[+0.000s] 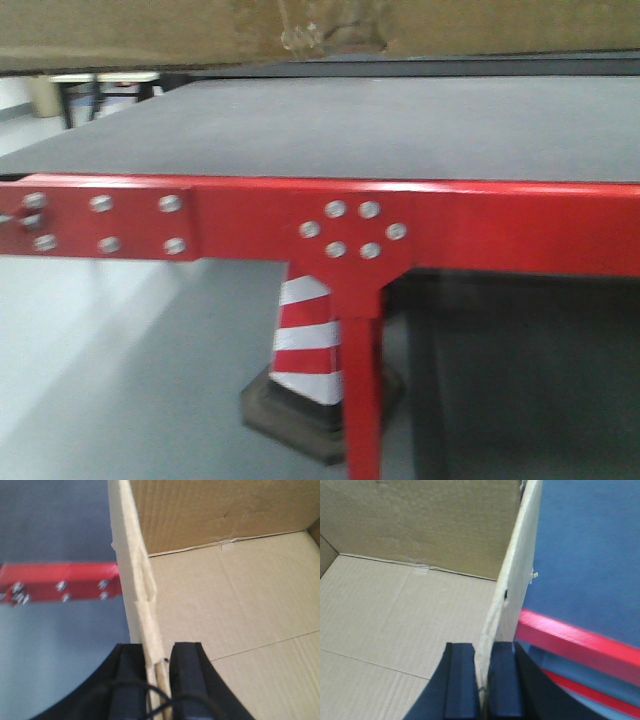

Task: Grab carton from right shelf to conveyor
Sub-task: 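Carry the carton over the grey conveyor belt with both grippers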

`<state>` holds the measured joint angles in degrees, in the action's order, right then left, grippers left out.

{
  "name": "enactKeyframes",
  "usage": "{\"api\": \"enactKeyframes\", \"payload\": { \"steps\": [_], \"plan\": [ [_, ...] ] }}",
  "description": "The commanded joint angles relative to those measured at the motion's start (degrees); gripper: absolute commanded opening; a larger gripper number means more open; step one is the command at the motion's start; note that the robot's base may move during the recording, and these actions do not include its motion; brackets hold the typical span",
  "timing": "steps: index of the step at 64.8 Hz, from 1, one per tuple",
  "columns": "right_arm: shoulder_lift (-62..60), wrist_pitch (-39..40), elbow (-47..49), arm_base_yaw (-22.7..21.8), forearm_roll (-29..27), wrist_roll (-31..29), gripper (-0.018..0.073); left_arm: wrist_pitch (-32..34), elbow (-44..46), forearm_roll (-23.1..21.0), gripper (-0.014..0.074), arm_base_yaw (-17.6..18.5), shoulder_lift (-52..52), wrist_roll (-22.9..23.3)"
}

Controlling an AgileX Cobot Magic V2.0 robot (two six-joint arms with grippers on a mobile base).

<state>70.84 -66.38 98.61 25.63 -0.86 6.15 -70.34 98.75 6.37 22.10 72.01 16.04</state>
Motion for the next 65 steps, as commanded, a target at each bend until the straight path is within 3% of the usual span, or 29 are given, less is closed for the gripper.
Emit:
{"api": "enactKeyframes", "payload": {
  "steps": [1, 65],
  "plan": [
    [-0.6, 2.6, 0.1, -0.3, 2.0, -0.6, -0.0068, 1.4, 0.3, -0.7, -0.0006, 0.3, -1.0, -0.5],
    [-0.6, 2.6, 0.1, -0.3, 2.0, -0.6, -0.0068, 1.4, 0.3, -0.7, -0.0006, 0.3, -1.0, -0.5]
  ]
}}
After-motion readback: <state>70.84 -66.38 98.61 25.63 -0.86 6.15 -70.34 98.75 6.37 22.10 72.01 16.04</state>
